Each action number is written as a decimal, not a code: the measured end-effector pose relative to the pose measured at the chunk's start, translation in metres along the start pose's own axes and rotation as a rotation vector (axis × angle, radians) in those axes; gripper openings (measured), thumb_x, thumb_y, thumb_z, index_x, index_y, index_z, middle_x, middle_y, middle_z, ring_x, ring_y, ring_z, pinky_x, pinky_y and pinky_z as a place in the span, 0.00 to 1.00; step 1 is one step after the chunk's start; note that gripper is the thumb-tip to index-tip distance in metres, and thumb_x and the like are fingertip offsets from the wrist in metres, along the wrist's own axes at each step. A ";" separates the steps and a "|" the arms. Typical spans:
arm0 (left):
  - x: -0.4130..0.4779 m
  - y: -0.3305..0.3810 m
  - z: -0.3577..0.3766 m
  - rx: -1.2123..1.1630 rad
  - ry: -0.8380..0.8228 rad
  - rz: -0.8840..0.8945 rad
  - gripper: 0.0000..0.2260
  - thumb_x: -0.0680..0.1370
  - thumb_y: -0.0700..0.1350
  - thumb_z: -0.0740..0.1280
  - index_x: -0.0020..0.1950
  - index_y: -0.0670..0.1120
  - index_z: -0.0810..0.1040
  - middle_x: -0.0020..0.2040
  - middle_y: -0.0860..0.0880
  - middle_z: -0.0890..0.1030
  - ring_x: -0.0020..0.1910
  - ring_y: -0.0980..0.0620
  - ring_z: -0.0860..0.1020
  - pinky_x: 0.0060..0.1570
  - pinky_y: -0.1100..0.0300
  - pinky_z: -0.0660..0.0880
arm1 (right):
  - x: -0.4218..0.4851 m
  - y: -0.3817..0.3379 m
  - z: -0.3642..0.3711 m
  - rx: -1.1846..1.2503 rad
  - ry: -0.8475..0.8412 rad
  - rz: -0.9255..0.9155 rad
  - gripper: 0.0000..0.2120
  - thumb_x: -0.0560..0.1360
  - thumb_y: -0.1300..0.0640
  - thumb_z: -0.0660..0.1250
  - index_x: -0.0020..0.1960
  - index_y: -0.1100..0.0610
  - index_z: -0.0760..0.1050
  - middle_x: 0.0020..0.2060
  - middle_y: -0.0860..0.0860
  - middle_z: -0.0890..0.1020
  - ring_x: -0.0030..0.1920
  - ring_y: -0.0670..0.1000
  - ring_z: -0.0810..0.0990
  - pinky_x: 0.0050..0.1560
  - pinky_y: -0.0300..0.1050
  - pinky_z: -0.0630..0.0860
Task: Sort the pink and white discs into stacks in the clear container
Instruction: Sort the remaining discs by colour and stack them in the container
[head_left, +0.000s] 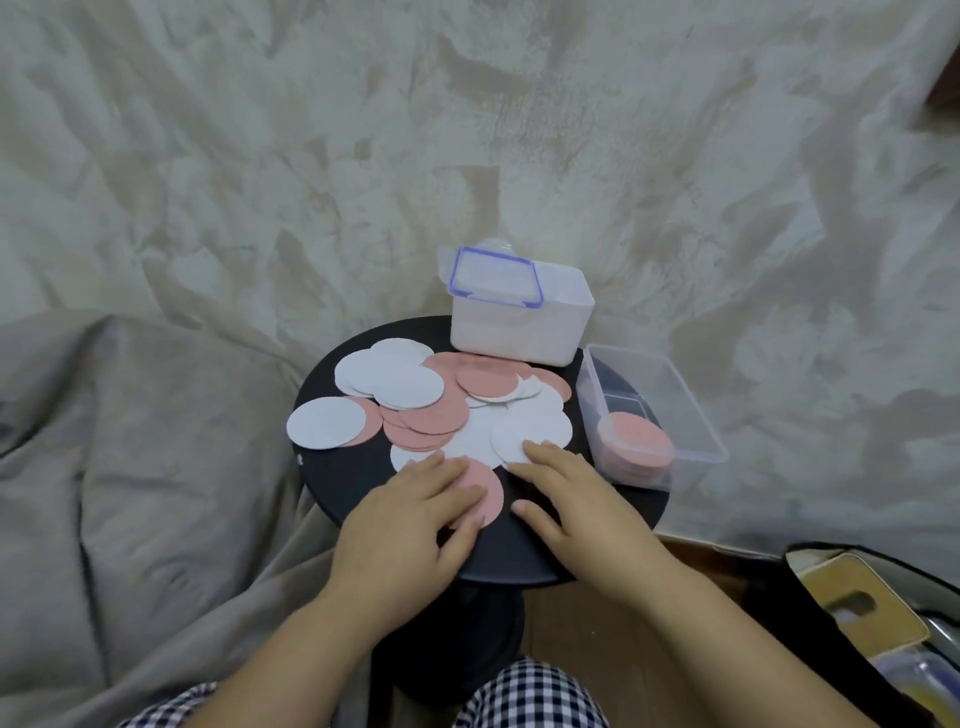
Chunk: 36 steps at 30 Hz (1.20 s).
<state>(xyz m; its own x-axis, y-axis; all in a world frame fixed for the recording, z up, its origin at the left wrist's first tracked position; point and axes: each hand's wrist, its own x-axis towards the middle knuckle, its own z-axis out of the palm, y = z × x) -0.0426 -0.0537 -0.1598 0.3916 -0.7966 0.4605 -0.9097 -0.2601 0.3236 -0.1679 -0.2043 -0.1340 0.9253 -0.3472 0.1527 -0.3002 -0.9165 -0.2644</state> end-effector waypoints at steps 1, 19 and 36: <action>-0.004 -0.001 0.000 -0.010 0.020 0.037 0.14 0.73 0.52 0.59 0.49 0.52 0.83 0.55 0.53 0.82 0.57 0.51 0.79 0.49 0.55 0.79 | -0.008 0.001 0.000 0.028 0.047 -0.019 0.21 0.79 0.47 0.58 0.71 0.47 0.63 0.72 0.43 0.62 0.73 0.43 0.56 0.73 0.39 0.51; -0.036 -0.011 -0.016 -0.306 0.031 0.120 0.13 0.74 0.51 0.62 0.56 0.54 0.81 0.58 0.57 0.80 0.60 0.59 0.76 0.60 0.59 0.71 | -0.068 0.017 0.009 0.278 0.399 -0.130 0.09 0.71 0.52 0.67 0.49 0.50 0.81 0.50 0.41 0.82 0.55 0.40 0.78 0.57 0.38 0.74; -0.038 0.028 -0.030 -0.920 0.240 -0.492 0.06 0.76 0.45 0.67 0.48 0.55 0.81 0.44 0.59 0.84 0.47 0.60 0.81 0.45 0.68 0.74 | -0.030 -0.038 0.003 0.465 0.387 0.163 0.11 0.74 0.51 0.66 0.57 0.48 0.75 0.54 0.36 0.77 0.55 0.39 0.73 0.55 0.31 0.70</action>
<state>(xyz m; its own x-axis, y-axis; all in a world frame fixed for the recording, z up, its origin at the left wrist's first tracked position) -0.0786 -0.0140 -0.1441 0.7951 -0.5618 0.2283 -0.2306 0.0680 0.9707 -0.1834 -0.1582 -0.1315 0.6993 -0.6017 0.3860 -0.2177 -0.6935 -0.6868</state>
